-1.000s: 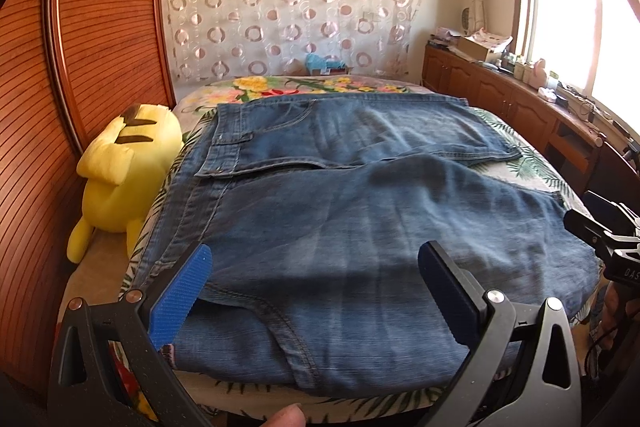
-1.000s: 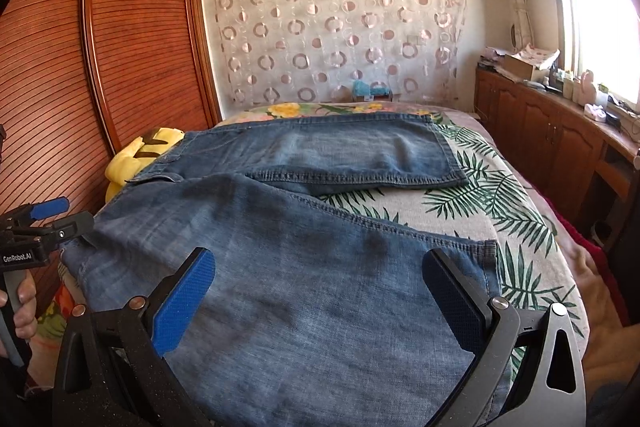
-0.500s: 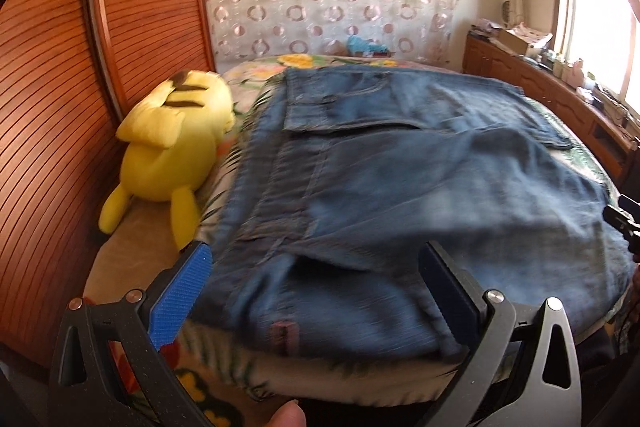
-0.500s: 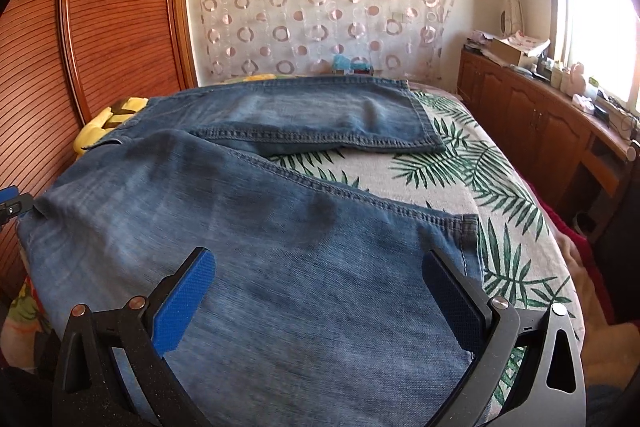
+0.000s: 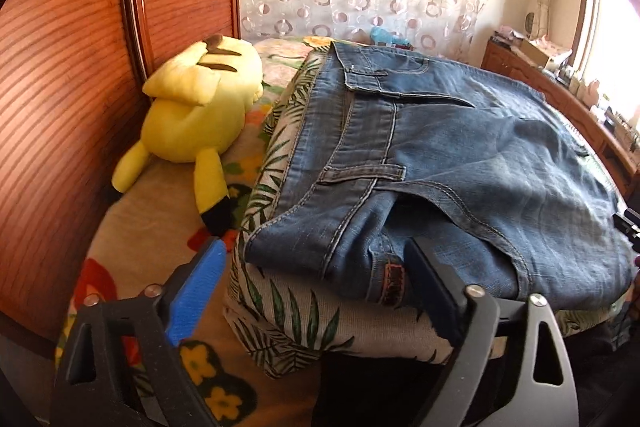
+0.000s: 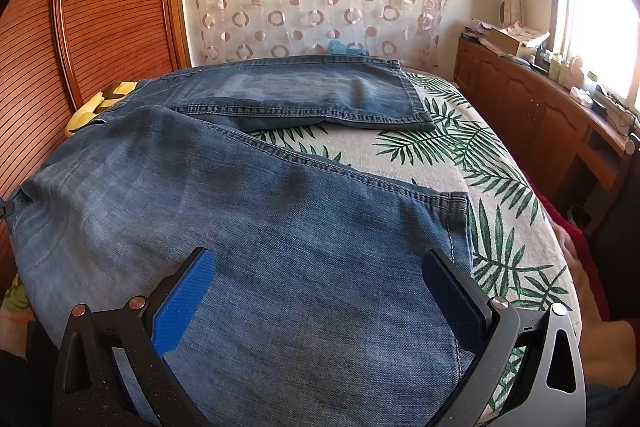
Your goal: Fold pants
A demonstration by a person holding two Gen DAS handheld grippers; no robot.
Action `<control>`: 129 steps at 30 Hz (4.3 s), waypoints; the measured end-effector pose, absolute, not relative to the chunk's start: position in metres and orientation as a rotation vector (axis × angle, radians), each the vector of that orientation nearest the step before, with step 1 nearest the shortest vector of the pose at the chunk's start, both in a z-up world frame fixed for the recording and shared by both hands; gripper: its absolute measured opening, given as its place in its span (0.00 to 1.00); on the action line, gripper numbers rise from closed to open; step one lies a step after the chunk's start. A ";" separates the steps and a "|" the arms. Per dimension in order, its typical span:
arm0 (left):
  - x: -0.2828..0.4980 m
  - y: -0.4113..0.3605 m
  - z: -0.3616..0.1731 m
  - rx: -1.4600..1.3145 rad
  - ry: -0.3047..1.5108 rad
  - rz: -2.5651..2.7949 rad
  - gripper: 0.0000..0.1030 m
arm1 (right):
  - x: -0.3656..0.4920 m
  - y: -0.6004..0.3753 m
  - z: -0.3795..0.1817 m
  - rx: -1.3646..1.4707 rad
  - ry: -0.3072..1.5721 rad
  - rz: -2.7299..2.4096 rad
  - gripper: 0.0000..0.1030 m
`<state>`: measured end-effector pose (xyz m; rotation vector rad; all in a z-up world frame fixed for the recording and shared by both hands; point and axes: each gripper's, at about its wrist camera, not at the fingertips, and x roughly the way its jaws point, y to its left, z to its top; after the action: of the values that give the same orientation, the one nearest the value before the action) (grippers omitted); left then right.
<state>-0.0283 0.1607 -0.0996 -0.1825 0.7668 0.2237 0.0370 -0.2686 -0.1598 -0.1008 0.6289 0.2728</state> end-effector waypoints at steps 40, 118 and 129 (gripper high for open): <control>-0.007 0.125 -0.041 -0.161 0.582 0.111 0.17 | 0.020 -0.324 -0.138 -0.092 0.757 0.261 0.53; 0.130 0.120 0.018 -0.127 0.423 0.028 0.10 | 0.074 -0.343 -0.081 -0.076 0.728 0.369 0.13; 0.201 0.142 0.022 -0.128 0.415 0.069 0.10 | 0.144 -0.309 -0.018 -0.183 0.603 0.378 0.13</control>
<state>0.2007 0.1424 0.0219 -0.1275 0.4152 0.0695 0.1440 -0.3094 -0.0185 -0.1829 0.6035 0.3782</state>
